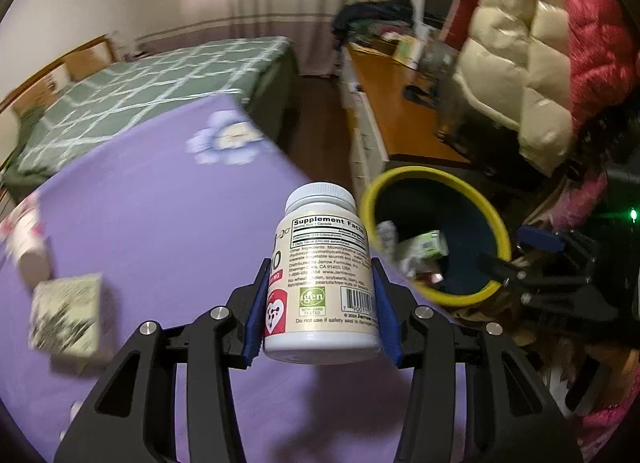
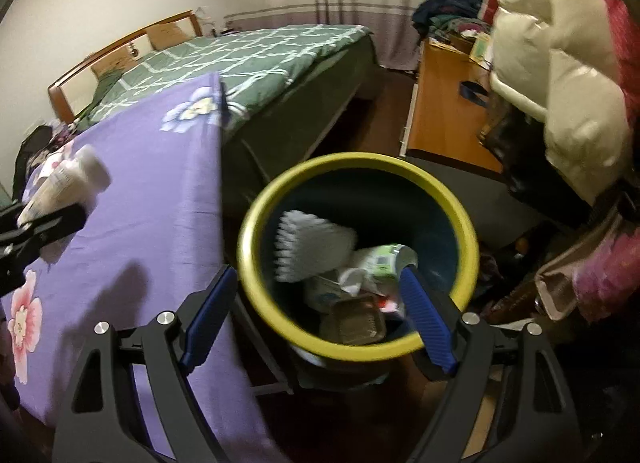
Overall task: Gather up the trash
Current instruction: 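Carry the bottle with the left gripper over the bin and release, then move the right gripper to the flower-print tissue box and grasp it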
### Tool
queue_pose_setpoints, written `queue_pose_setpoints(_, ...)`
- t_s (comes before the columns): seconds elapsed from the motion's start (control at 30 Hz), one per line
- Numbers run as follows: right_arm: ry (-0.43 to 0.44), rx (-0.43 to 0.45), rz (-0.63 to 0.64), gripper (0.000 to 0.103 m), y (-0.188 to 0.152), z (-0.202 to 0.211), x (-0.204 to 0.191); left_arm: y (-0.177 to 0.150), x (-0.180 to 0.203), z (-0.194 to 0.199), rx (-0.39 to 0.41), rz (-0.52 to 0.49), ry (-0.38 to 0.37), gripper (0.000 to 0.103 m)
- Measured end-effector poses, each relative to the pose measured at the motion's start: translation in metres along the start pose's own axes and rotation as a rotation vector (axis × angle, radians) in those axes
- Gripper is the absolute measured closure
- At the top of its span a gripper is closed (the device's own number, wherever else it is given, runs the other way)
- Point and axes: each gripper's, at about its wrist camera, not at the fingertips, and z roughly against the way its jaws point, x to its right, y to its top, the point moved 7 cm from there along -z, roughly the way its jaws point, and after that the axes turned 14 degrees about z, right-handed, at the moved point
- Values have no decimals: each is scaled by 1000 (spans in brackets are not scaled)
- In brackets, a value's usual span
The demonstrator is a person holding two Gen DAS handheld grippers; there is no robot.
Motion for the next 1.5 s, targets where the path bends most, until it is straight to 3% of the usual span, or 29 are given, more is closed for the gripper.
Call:
queue_pose_setpoints(0.3,-33,-39,-97,24,-28,-14,51,10,89,-71,-91,-112,-62,56)
queue_pose_setpoints(0.6,-47,-51,-141,24,-41,-19,72,7,130,-117,-157,-153,-70,56)
queue_pose_setpoints(0.7,-45,-53,-143,24,-41,-21,73,8,128,-119,-147,-142,-56,16)
queue_pose_setpoints(0.8,-43,-53,-137,24,-39,-21,71,10,120,-107,-114,-134,-50,16)
queue_pose_setpoints(0.97,-35,-50,-117,24,-35,-22,60,17,80,-73,-66,-41,-50,16)
queue_pose_setpoints(1.13,-20,-53,-80,24,-28,-24,39,18,22,-30,8,52,-3,14)
queue_pose_setpoints(1.3,14,-48,-21,24,-12,-26,7,9,-49,19,93,136,95,12)
queue_pose_setpoints(1.5,69,-34,72,24,10,-29,-45,-20,-153,77,172,268,270,12)
